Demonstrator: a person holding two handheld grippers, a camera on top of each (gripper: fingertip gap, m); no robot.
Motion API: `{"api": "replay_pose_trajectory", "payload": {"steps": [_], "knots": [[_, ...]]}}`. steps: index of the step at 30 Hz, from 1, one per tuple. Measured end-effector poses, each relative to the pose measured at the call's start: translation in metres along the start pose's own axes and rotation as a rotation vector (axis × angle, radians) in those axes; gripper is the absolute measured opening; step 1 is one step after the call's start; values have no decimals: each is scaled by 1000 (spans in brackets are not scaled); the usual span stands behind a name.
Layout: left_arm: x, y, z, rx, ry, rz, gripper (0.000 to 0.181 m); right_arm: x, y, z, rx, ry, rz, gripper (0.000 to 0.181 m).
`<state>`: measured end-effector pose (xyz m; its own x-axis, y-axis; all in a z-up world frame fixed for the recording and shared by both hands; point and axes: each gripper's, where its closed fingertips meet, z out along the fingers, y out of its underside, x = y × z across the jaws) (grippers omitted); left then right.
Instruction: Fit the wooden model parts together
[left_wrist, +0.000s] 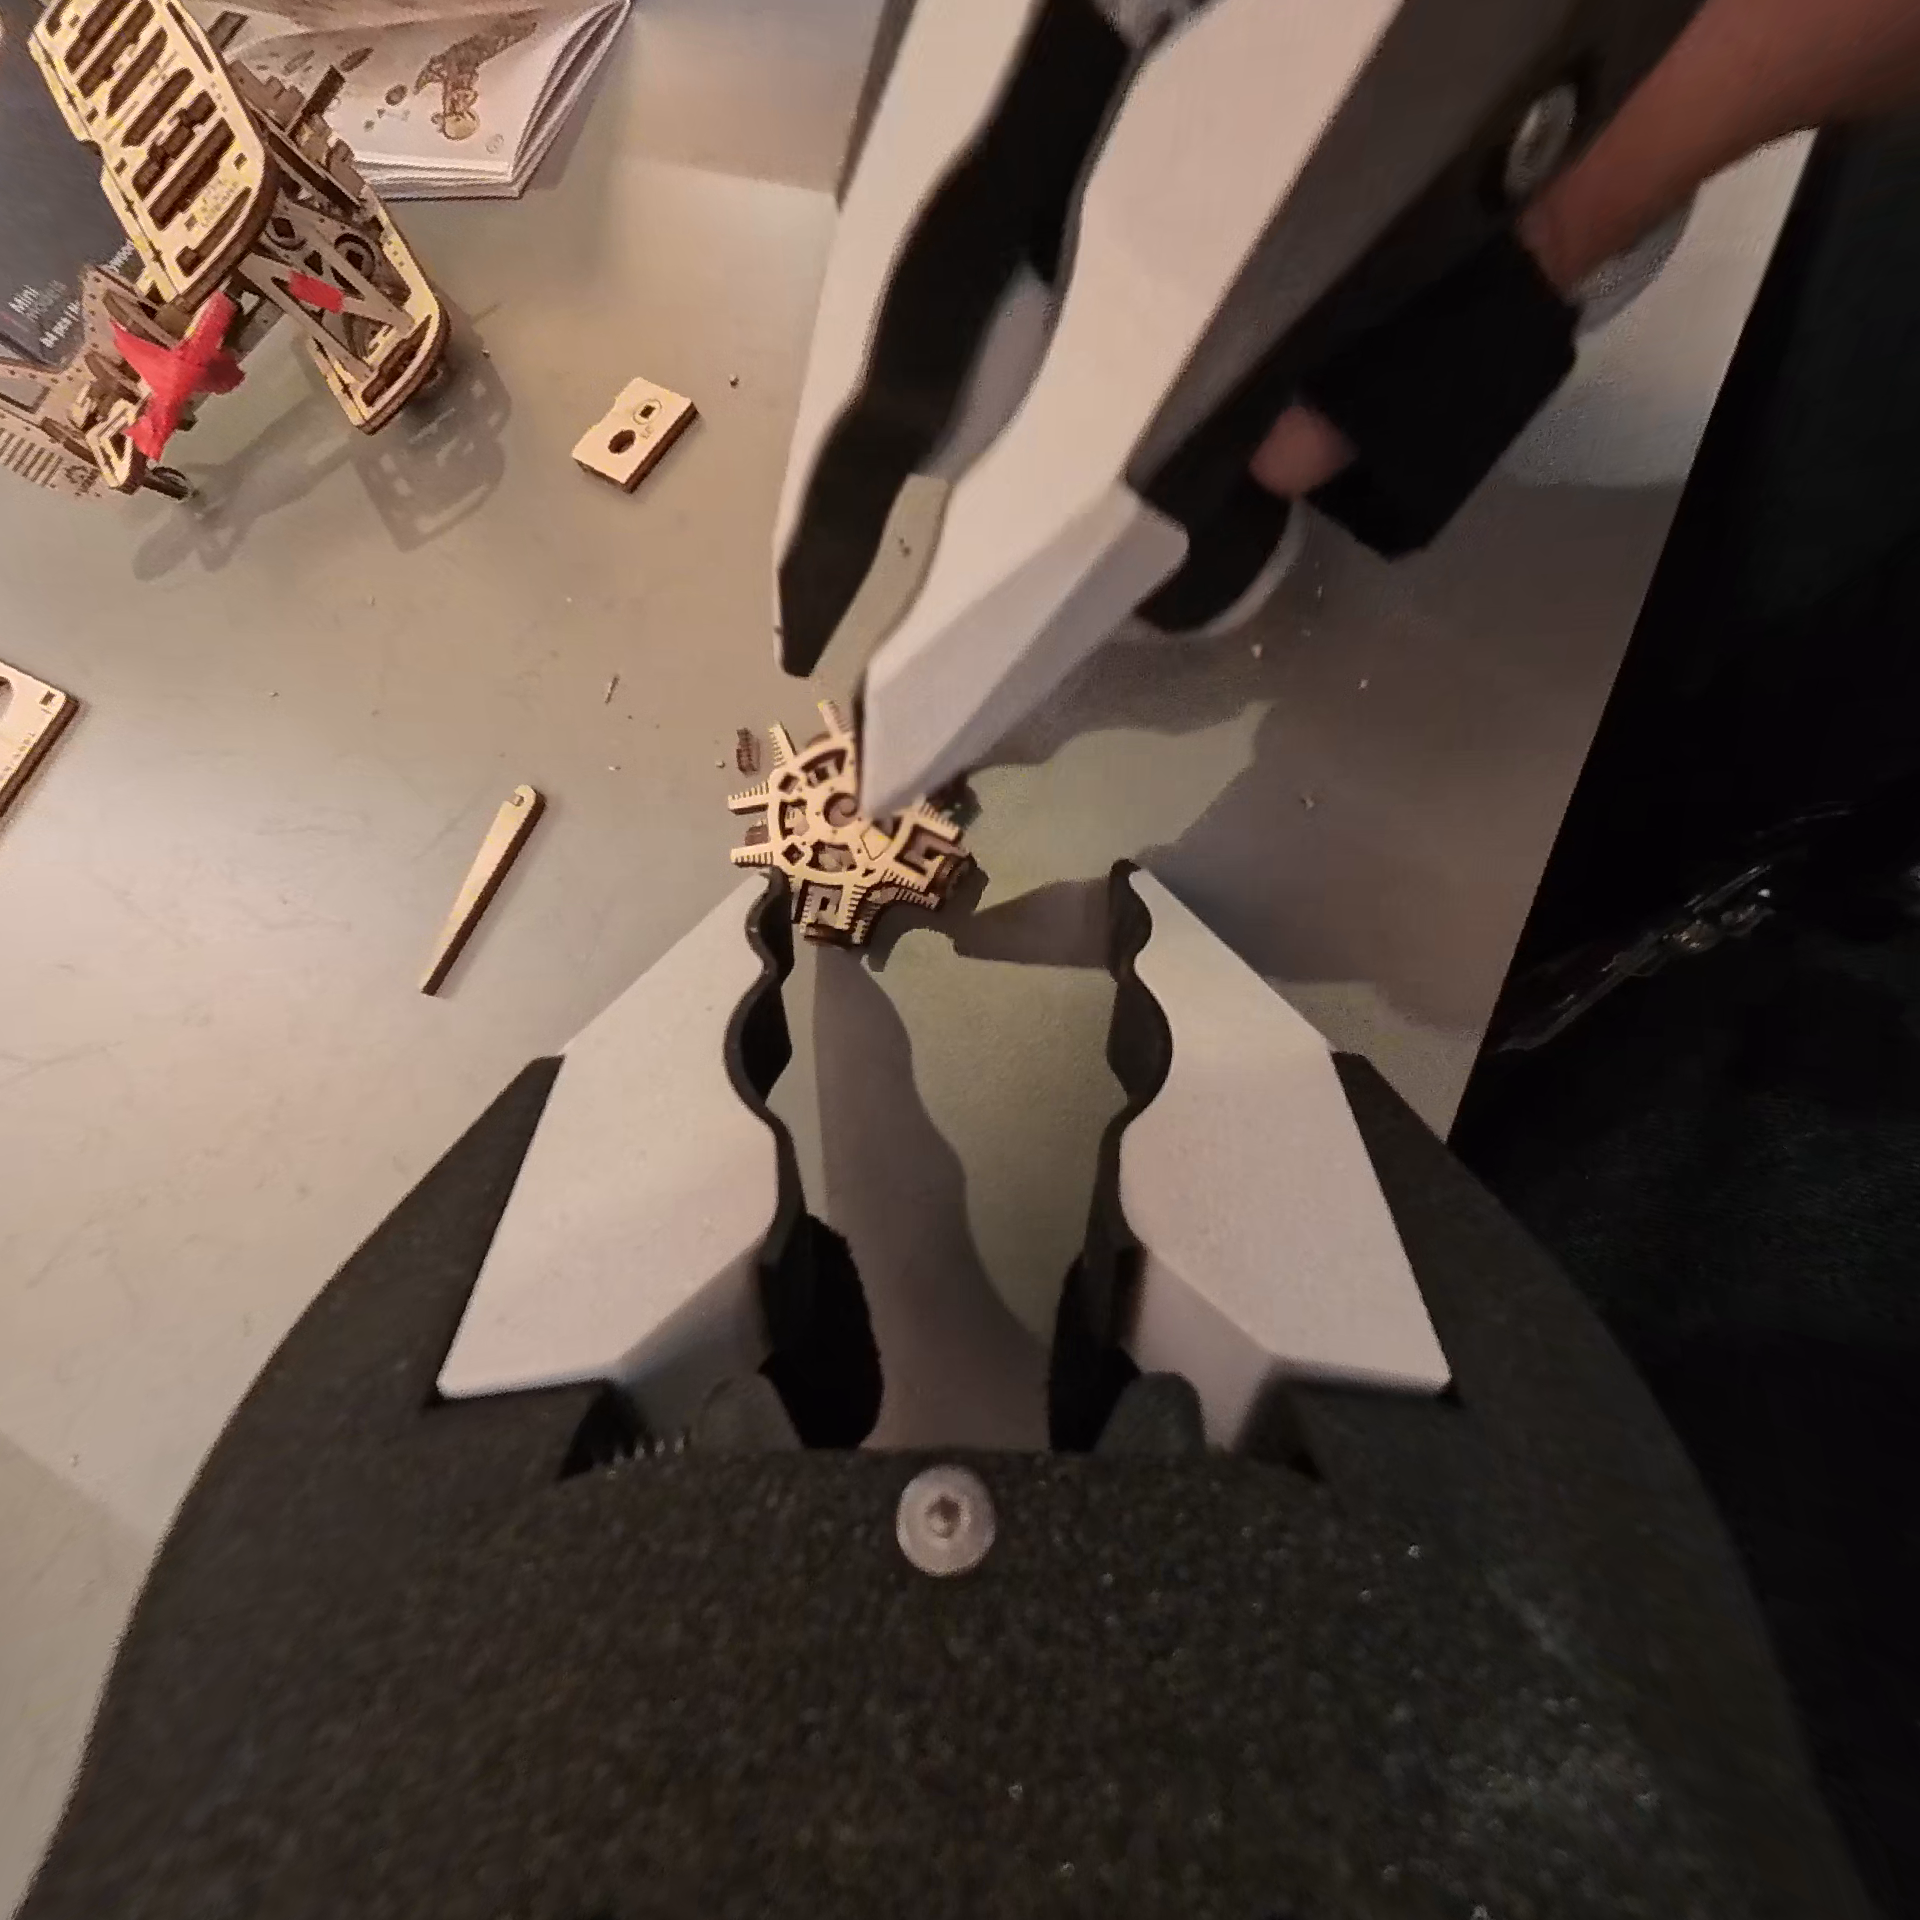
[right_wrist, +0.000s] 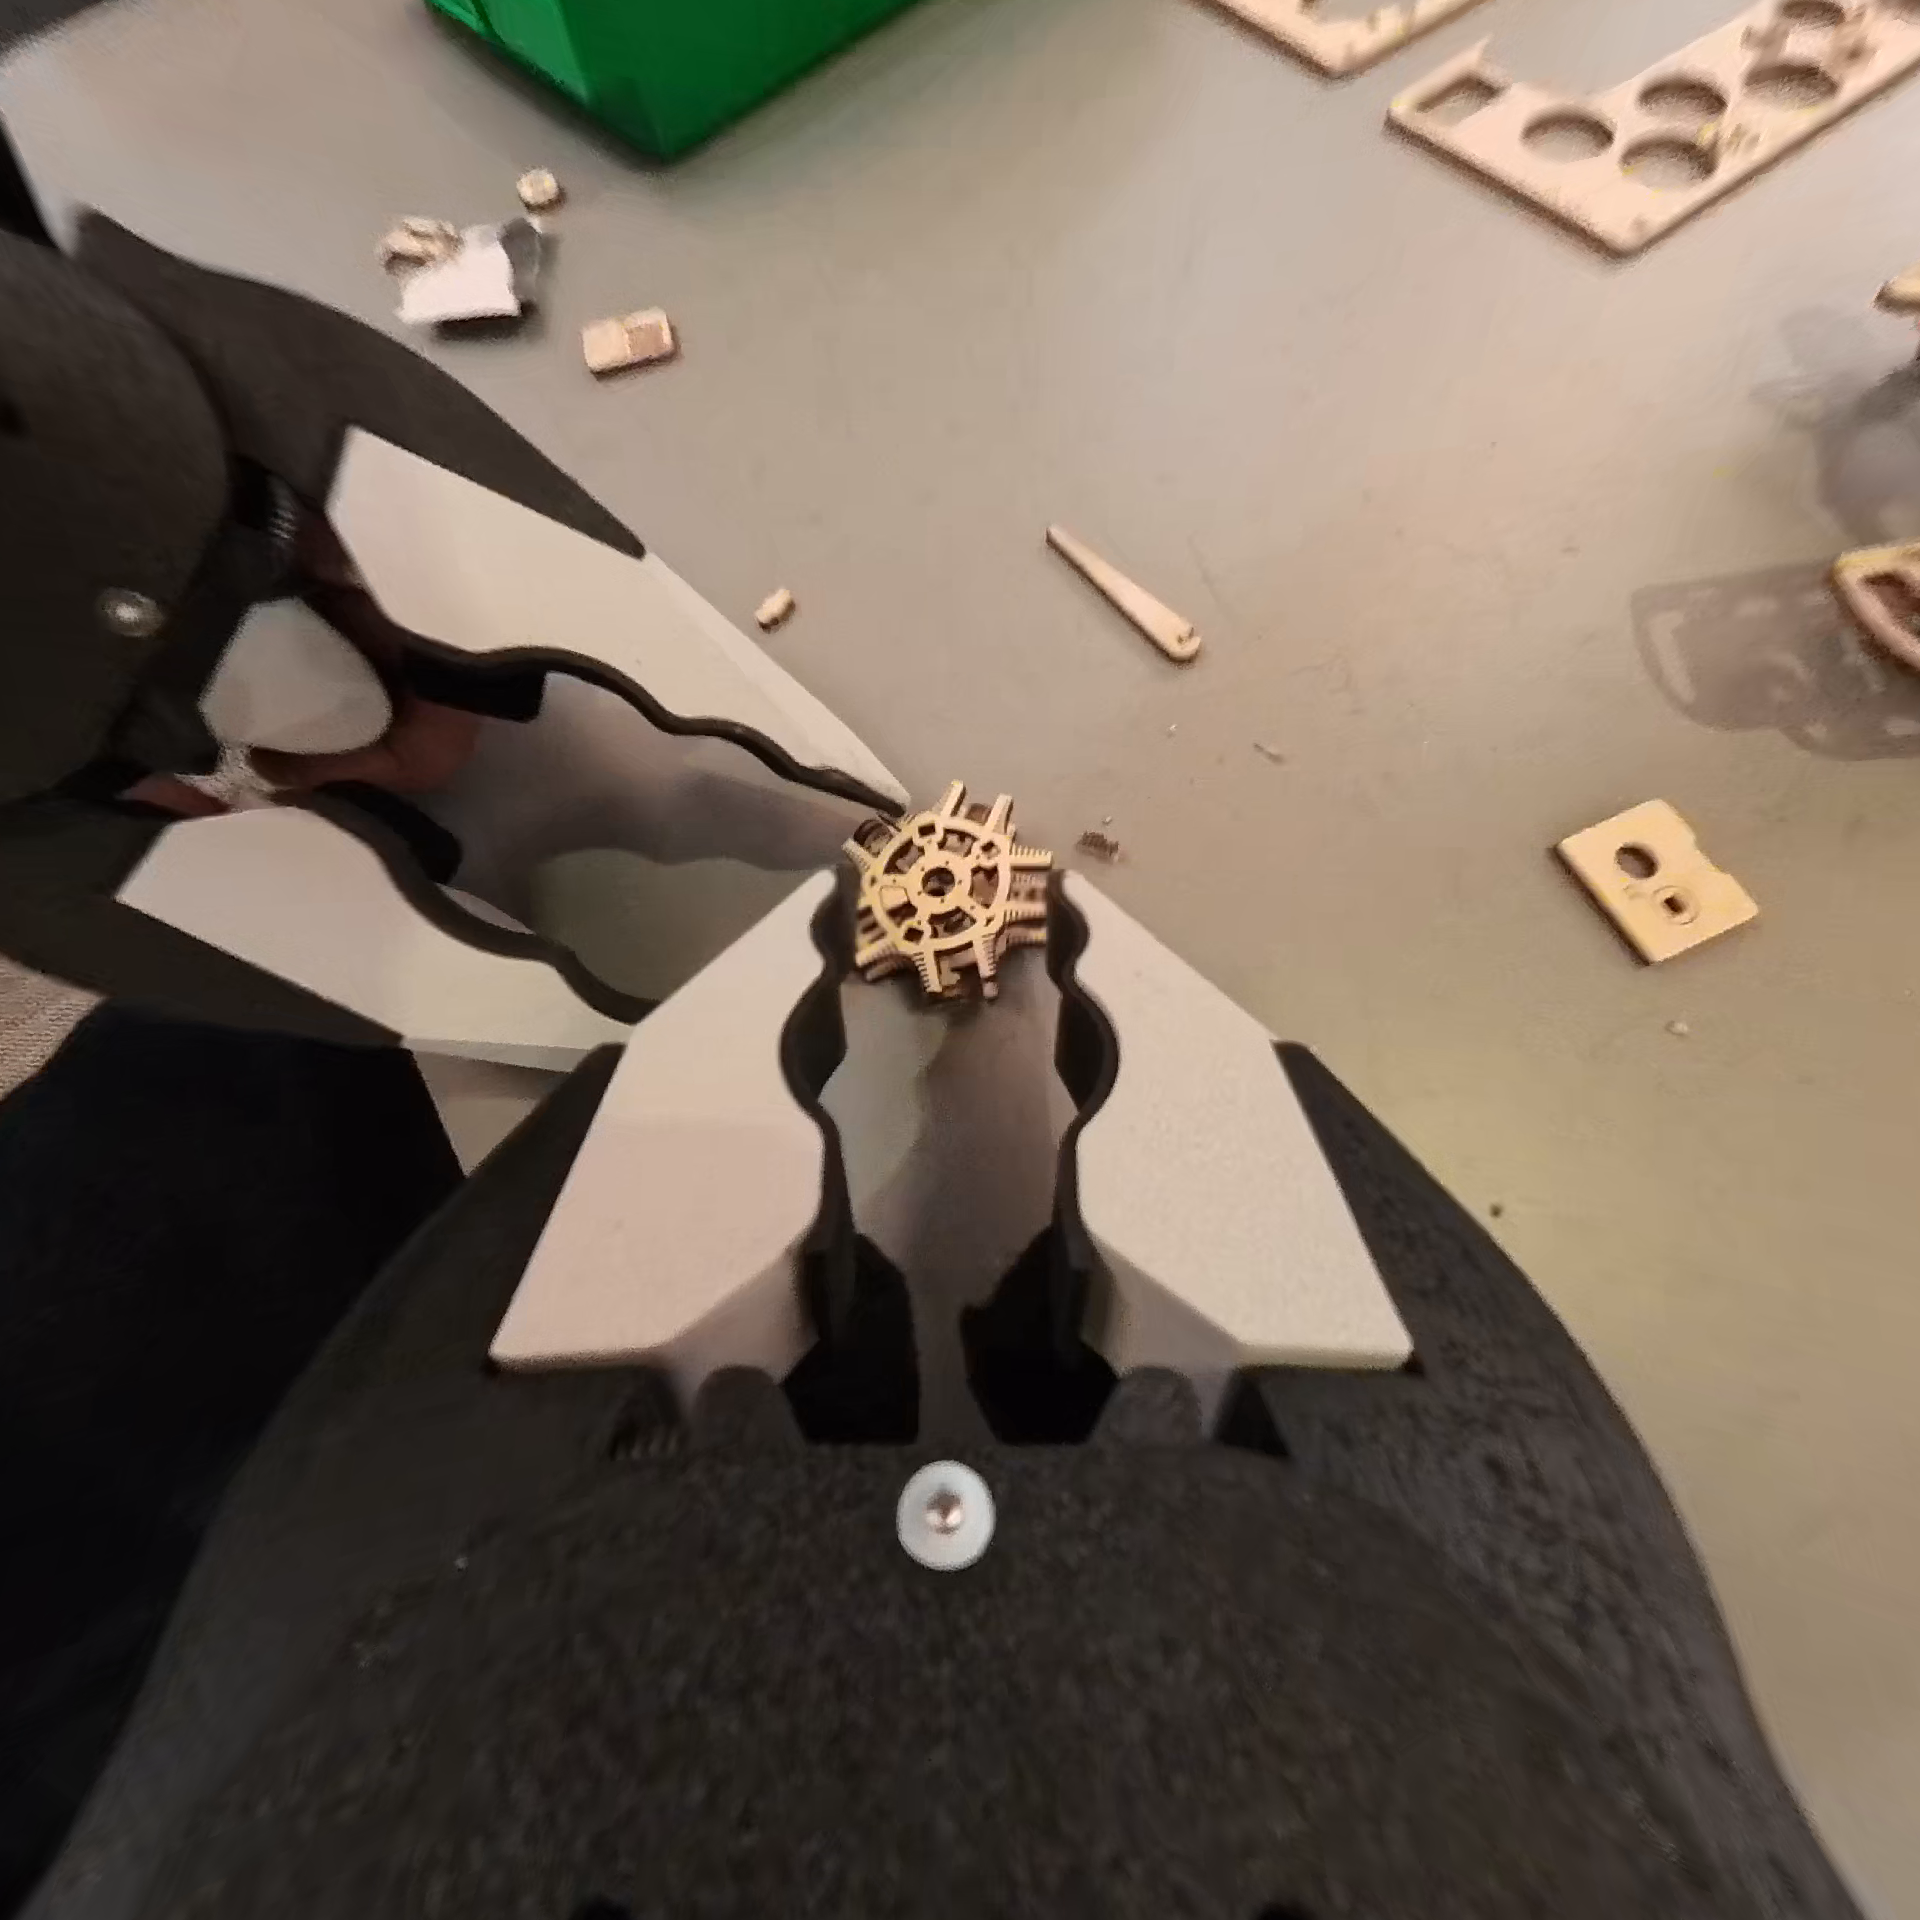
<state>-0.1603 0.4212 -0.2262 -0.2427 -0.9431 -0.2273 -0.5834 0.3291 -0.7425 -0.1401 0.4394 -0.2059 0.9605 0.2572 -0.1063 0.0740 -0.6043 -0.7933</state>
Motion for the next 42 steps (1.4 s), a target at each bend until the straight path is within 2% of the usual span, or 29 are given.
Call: {"api": "replay_pose_trajectory", "payload": {"steps": [1, 3, 5, 9, 15, 21, 23, 27, 30, 38, 42], "knots": [[0, 0, 0, 0, 0, 0, 58, 2, -5, -4, 31, -7, -20, 29], [0, 0, 0, 0, -1, 2, 58, 6, -15, -12, 114, -27, -139, 0], [0, 0, 0, 0, -1, 3, 58, -4, -16, -12, 163, -123, -264, 0], [0, -1, 0, 1, -3, 6, 58, -12, 0, -4, 27, -208, -305, 0], [0, -1, 0, 2, -1, 8, 57, -8, 12, 6, -28, -167, -310, 0], [1, -1, 0, 2, -2, 12, 58, -6, -2, 2, 32, -169, -255, 0], [0, -1, 0, 2, -4, 10, 58, -4, 11, 9, -36, -157, -261, 0], [1, -1, 0, 2, -1, 10, 56, -5, 6, 7, -16, -199, -191, 0], [1, -1, 0, 2, 0, 10, 56, 2, -5, 5, 24, -169, -181, 0], [1, -1, 0, 0, 6, 5, 55, 4, 1, 14, -17, -150, -198, 0], [1, -1, 0, 0, 7, 5, 55, 11, -16, 6, 58, -111, -194, 0]]}}
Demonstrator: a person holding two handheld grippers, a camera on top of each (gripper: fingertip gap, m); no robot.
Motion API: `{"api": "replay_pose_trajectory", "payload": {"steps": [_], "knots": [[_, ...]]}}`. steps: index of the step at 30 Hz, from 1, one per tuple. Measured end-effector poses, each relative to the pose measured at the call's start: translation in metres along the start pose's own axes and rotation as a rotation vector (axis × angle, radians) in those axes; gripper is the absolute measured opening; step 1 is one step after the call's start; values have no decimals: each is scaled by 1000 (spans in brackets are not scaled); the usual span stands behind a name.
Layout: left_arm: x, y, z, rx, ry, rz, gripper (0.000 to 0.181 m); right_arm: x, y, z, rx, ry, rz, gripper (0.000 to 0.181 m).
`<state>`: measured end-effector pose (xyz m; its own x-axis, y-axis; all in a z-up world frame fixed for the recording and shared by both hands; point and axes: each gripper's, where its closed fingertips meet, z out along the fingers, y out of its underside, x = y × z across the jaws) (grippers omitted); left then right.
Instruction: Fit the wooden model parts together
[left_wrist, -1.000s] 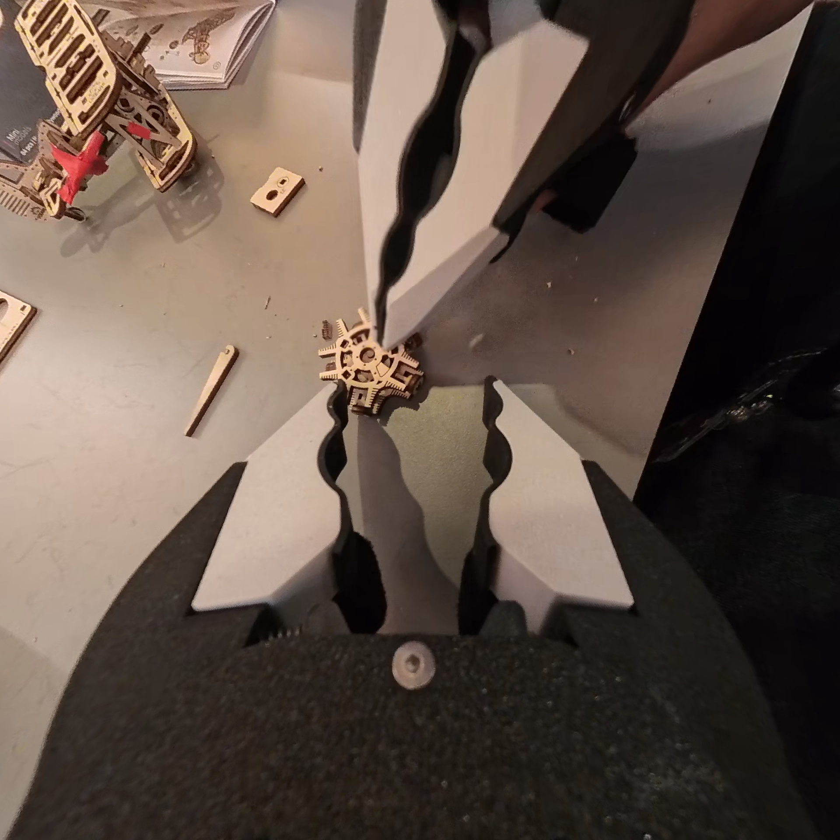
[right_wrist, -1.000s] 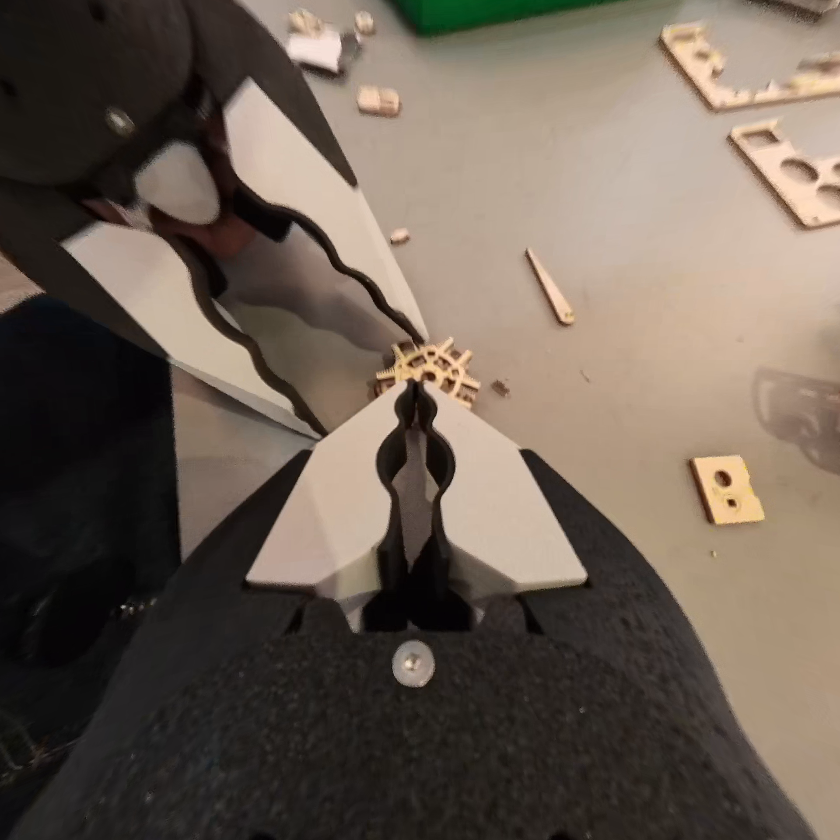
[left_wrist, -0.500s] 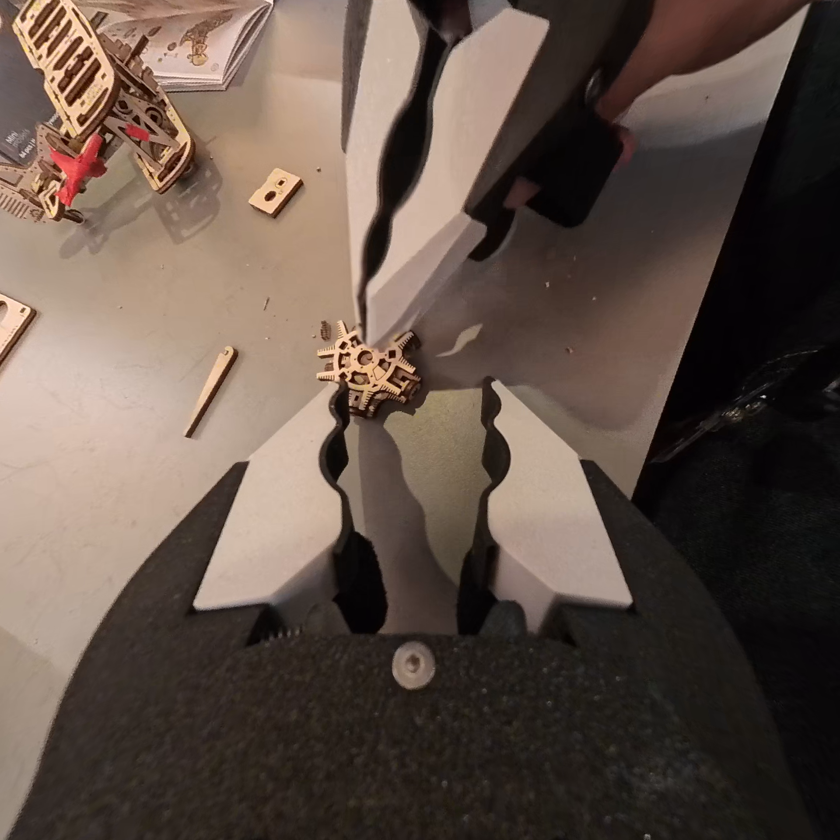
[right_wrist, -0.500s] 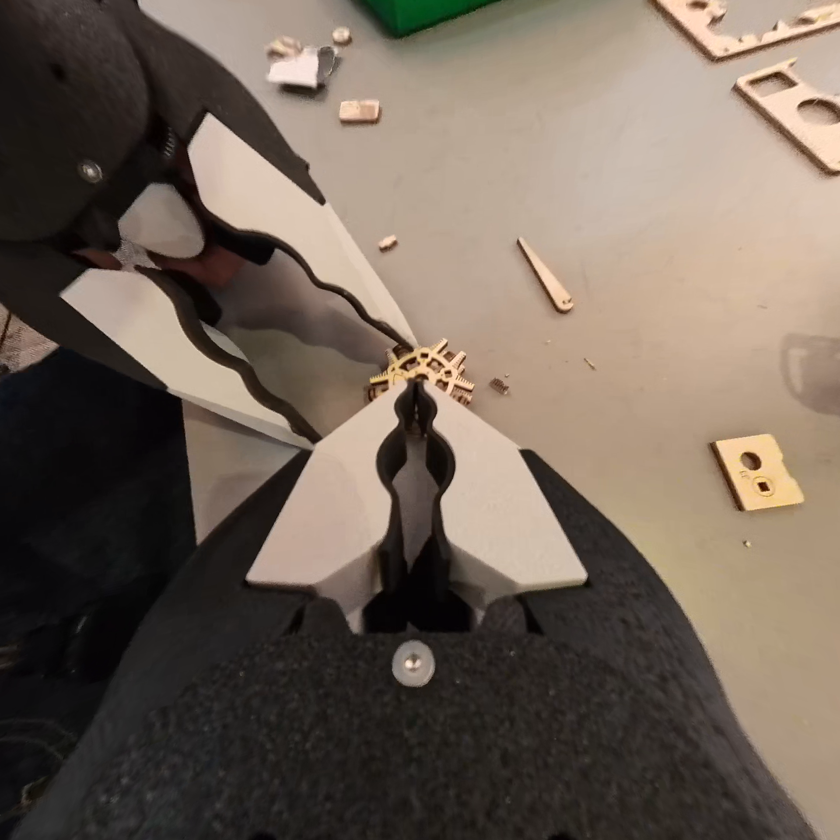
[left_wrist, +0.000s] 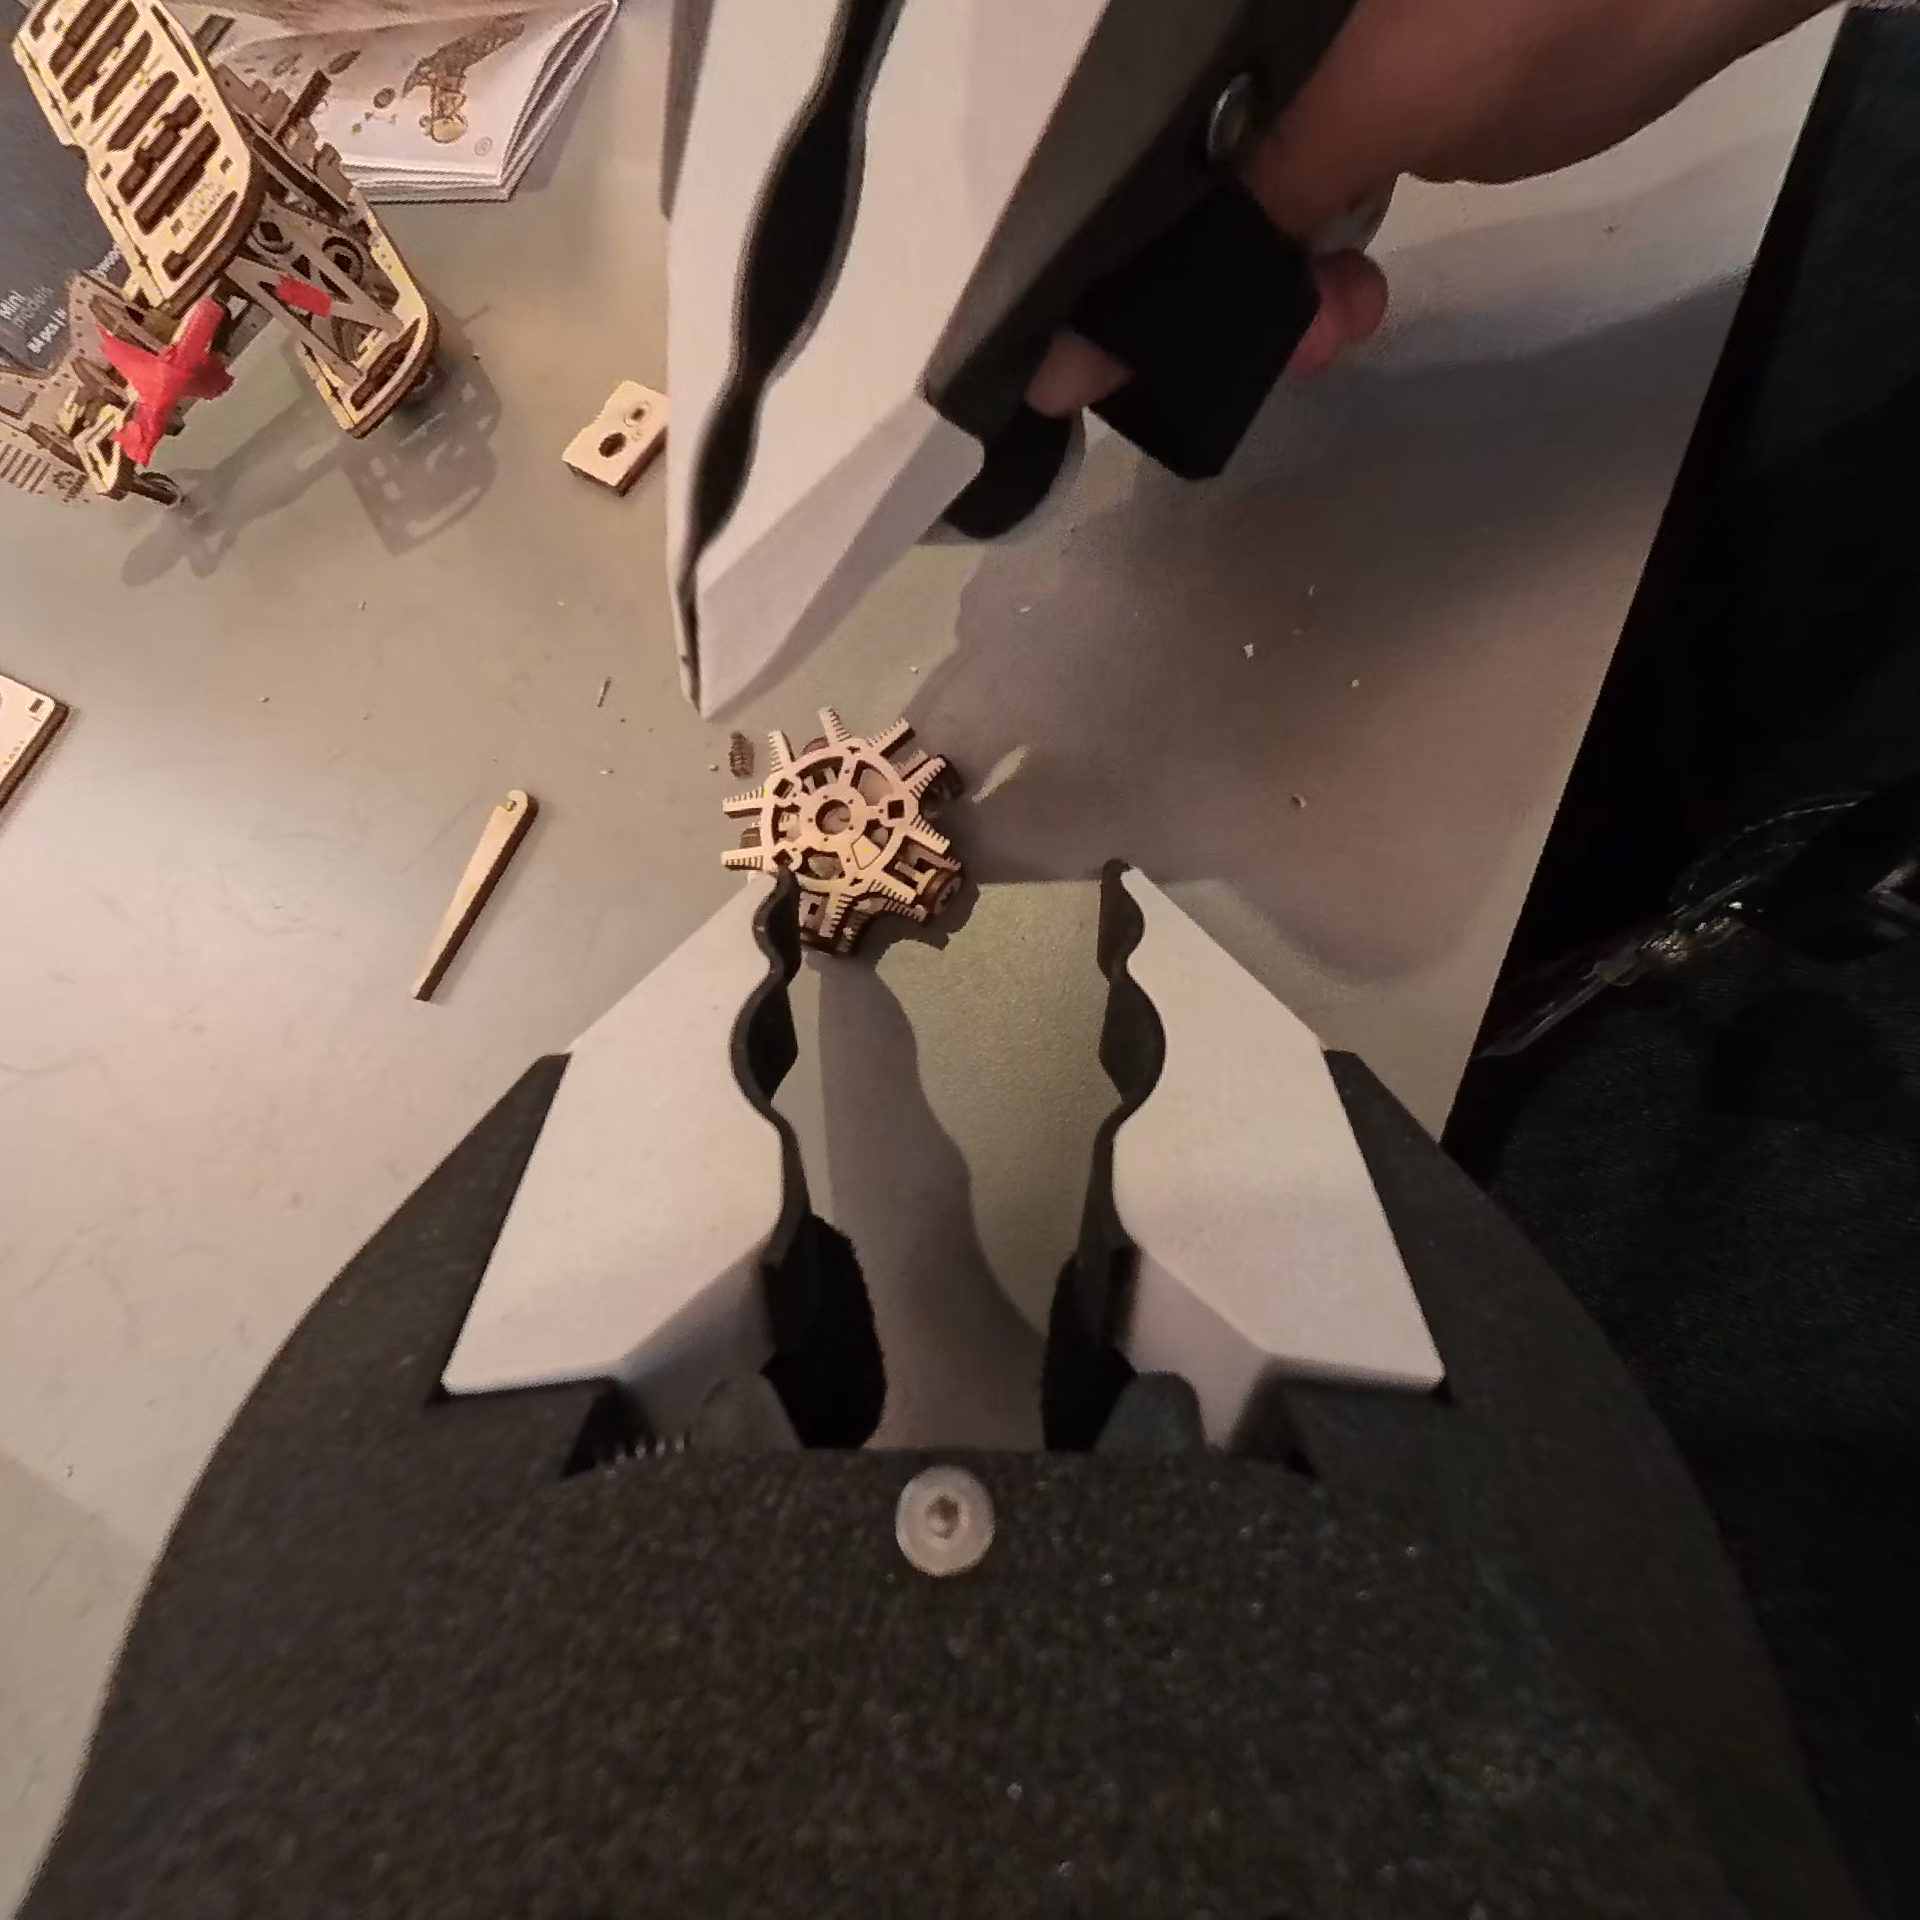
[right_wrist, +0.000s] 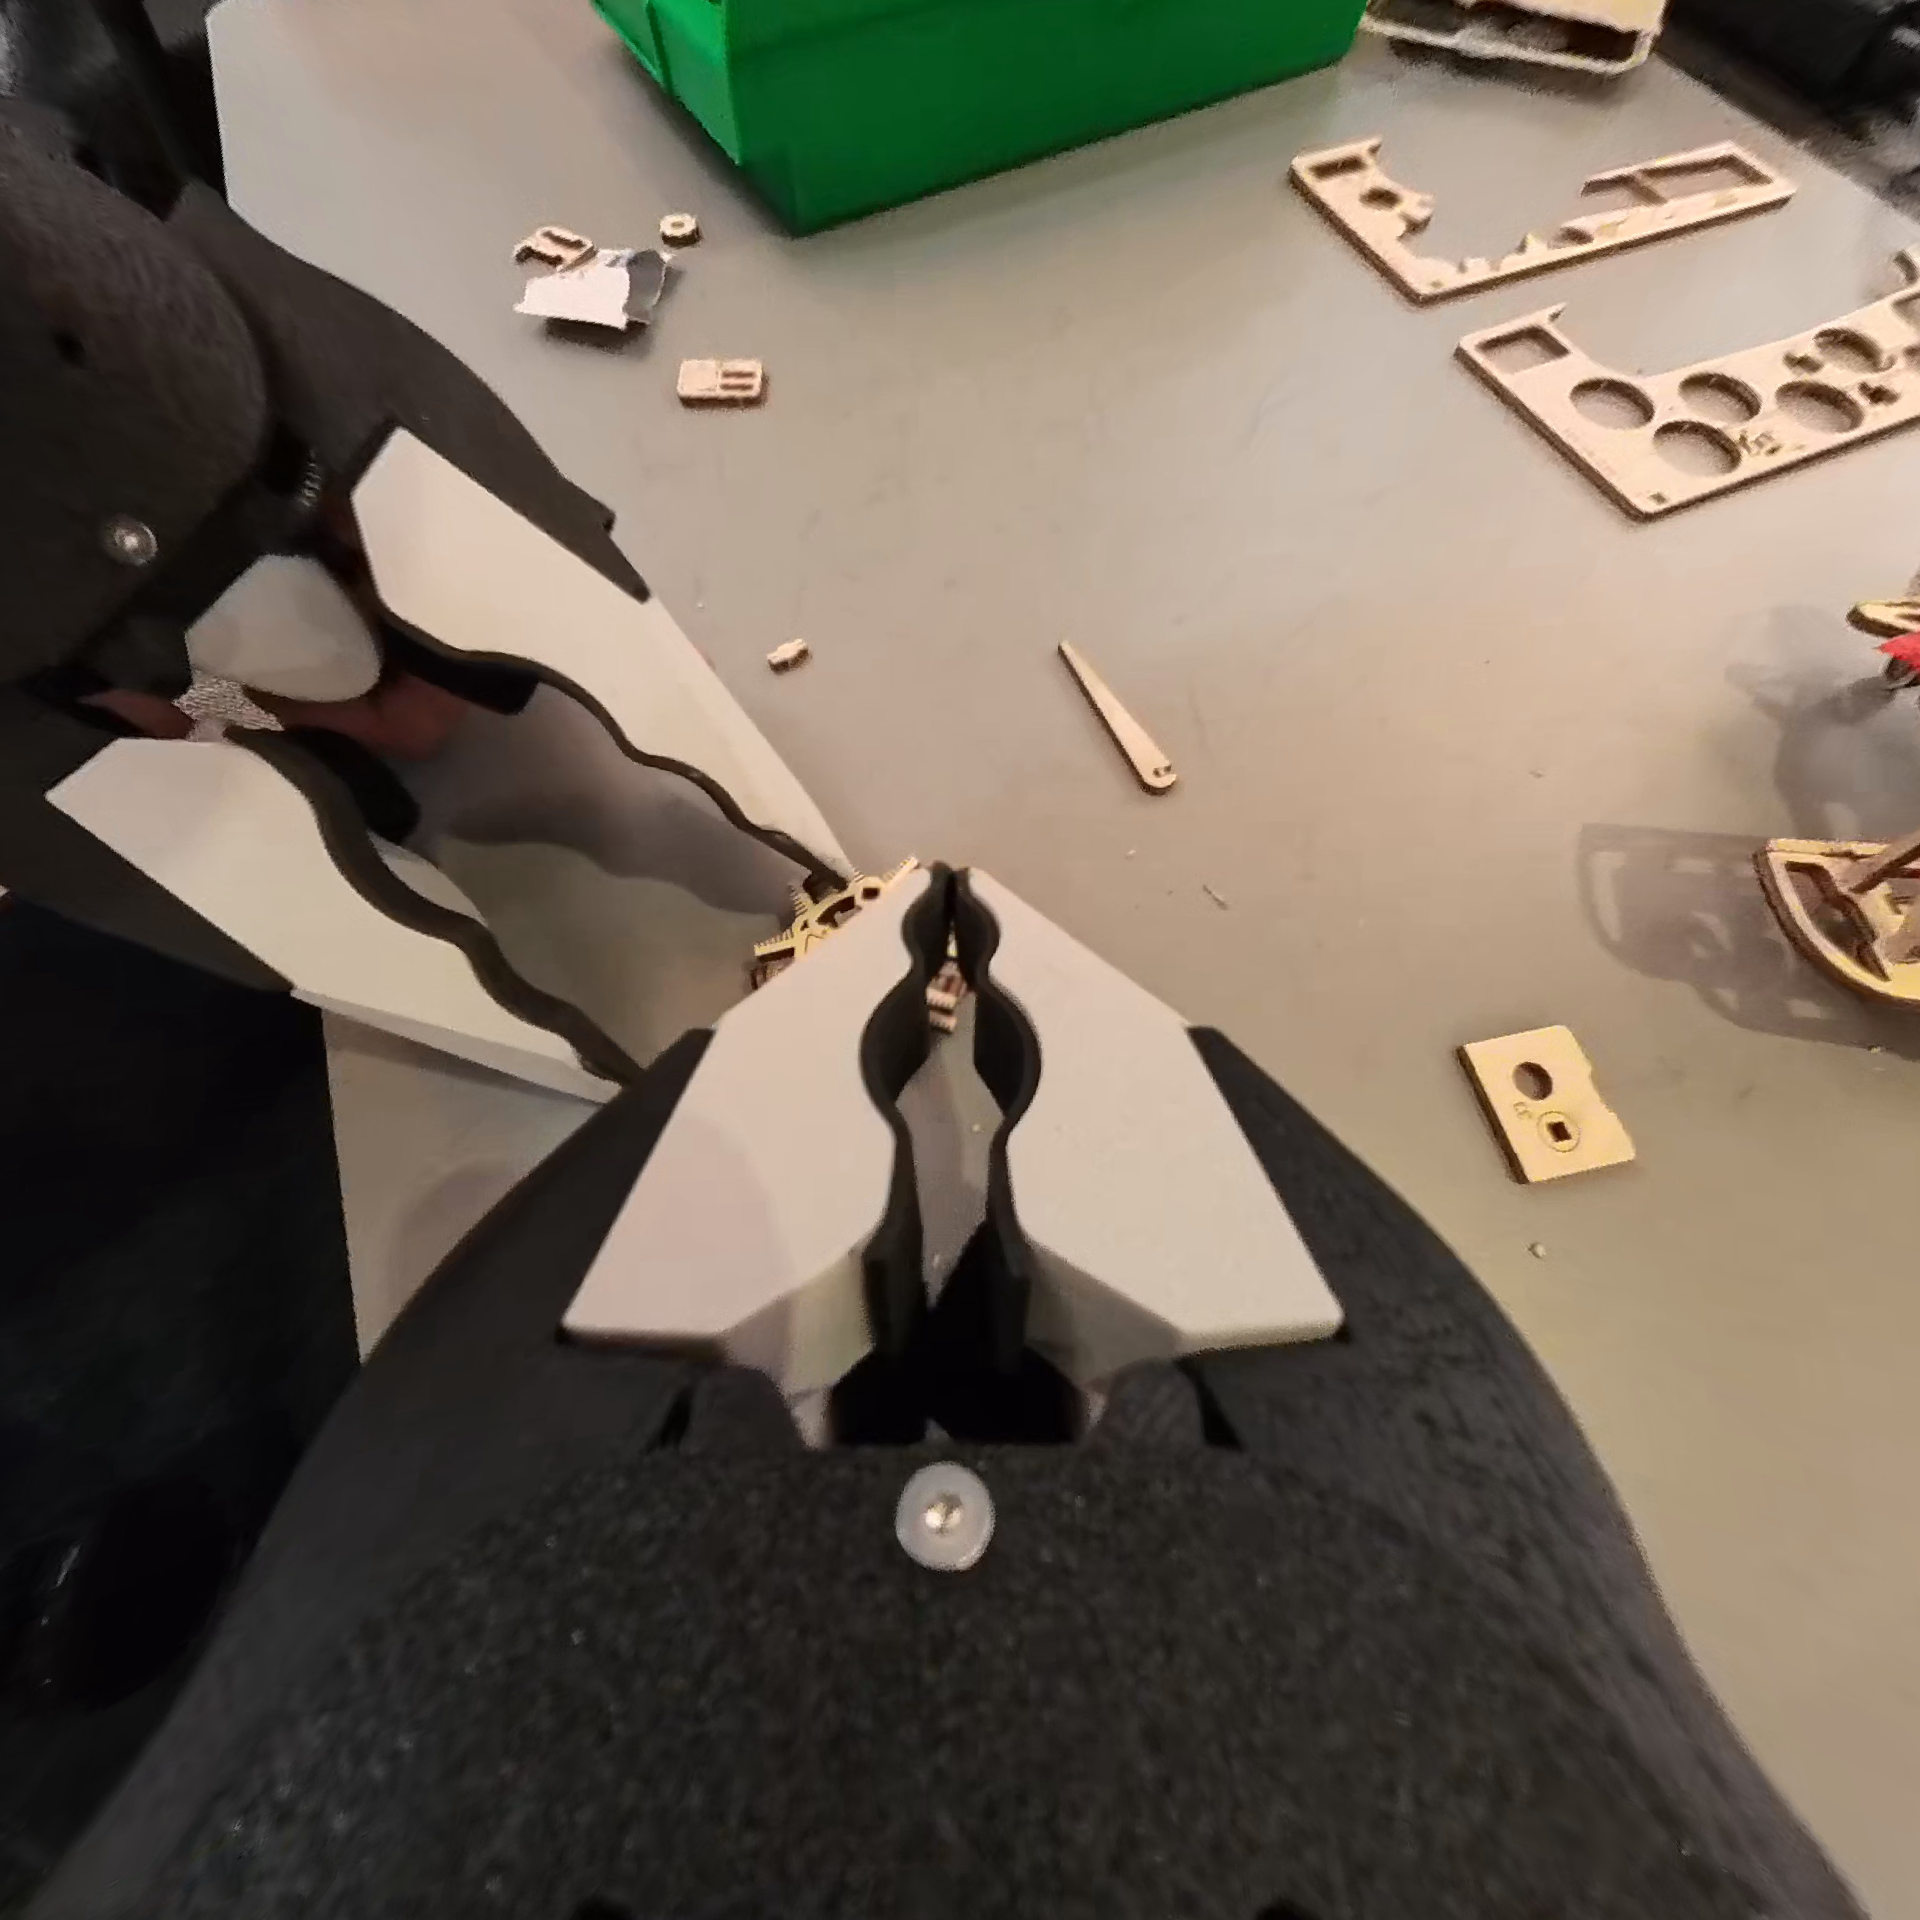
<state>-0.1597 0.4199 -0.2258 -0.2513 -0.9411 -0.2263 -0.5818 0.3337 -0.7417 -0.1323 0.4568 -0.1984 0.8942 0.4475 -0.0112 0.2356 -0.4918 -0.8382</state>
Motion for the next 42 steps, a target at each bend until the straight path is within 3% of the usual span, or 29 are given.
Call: {"api": "replay_pose_trajectory", "payload": {"steps": [3, 16, 24, 38, 42], "knots": [[-1, 0, 0, 0, -7, 0, 59, -2, 18, 9, -76, -17, 1, 0], [0, 0, 0, 0, 0, -1, 56, -6, 6, -2, -7, -47, 7, 0], [0, 0, 0, 2, -4, 7, 56, -5, 18, 7, -60, -54, 19, 0], [0, 0, 0, -8, 0, -11, 54, -6, 19, 7, -99, 85, -247, 0], [-6, -18, -16, 108, 28, -94, 45, -6, 19, 7, -101, 91, -248, 0]]}}
